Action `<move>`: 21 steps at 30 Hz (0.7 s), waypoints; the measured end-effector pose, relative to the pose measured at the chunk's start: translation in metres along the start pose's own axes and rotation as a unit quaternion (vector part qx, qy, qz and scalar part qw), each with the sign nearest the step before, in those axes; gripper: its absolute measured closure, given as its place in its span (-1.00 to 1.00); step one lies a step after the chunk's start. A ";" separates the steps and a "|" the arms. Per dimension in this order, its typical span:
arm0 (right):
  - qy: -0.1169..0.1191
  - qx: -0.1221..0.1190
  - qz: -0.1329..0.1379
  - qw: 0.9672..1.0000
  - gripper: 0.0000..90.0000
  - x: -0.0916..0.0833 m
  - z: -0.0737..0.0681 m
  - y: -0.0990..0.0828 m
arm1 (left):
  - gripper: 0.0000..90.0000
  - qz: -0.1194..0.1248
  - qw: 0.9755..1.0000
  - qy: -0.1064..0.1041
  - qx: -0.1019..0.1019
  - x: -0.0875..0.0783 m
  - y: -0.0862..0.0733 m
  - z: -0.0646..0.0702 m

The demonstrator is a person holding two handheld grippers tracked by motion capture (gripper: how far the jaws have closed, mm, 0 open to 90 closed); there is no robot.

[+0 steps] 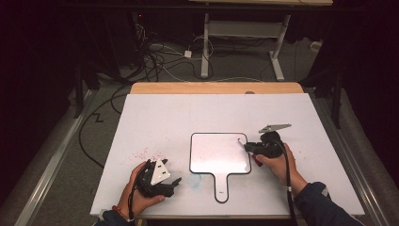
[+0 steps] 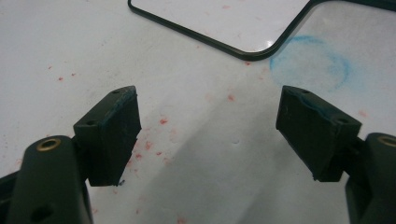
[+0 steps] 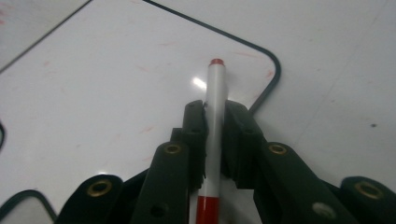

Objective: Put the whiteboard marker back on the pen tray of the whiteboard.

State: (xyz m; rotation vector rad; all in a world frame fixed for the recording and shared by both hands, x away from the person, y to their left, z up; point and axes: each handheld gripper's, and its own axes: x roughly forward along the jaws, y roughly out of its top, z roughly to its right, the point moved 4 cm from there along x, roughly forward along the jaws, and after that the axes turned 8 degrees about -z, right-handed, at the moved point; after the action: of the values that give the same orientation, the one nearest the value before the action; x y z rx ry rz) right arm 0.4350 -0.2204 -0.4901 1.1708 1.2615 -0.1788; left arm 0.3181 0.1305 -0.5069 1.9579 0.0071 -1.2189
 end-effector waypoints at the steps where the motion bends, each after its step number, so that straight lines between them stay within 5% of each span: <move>1: -0.017 -0.014 0.000 1.000 0.66 0.000 0.000 0.001 | -0.53 0.000 1.000 0.000 0.000 0.000 0.000 0.000; 7: -0.076 -0.057 -0.007 0.995 0.50 0.002 -0.001 0.001 | -0.53 -0.002 1.000 0.000 0.003 0.000 0.001 0.001; 21: -0.074 -0.041 0.008 0.996 0.34 -0.001 0.005 -0.001 | -0.53 -0.001 1.000 0.001 0.007 -0.001 0.001 0.001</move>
State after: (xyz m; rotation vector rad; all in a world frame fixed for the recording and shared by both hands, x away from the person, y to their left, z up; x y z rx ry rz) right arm 0.4372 -0.2254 -0.4901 1.0765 1.1202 -0.1966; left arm 0.3176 0.1295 -0.5056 1.9719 0.0007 -1.2208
